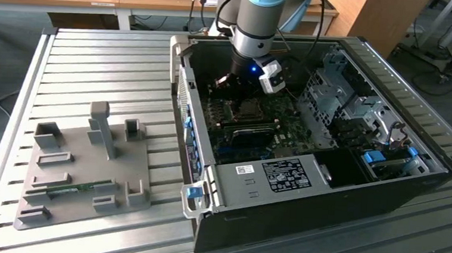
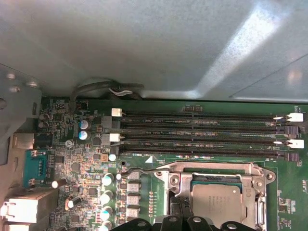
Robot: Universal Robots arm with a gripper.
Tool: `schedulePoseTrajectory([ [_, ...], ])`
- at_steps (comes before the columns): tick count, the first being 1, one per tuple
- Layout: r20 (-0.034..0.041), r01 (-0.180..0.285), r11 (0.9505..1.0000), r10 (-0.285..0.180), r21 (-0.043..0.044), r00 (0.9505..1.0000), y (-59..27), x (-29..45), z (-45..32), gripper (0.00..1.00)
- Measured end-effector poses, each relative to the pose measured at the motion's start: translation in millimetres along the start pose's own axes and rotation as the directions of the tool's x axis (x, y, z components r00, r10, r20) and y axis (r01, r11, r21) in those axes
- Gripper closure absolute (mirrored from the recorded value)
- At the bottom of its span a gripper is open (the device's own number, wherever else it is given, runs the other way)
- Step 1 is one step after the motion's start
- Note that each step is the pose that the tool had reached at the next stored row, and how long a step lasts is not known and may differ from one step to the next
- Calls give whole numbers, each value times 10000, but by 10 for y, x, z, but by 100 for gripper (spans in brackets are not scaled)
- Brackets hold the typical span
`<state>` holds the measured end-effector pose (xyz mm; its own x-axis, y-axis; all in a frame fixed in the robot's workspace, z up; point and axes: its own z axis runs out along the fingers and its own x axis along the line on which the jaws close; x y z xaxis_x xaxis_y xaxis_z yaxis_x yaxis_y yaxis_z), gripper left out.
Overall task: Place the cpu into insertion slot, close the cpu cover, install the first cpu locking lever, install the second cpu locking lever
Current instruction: 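Close the cpu cover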
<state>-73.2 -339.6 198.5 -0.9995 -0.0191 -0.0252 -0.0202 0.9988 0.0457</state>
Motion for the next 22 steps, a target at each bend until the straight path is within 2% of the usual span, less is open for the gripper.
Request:
schedulePoseTrajectory([
  [22, 0, 0, 10000, 0, 0, 10000, -1, 0, 14, 89],
])
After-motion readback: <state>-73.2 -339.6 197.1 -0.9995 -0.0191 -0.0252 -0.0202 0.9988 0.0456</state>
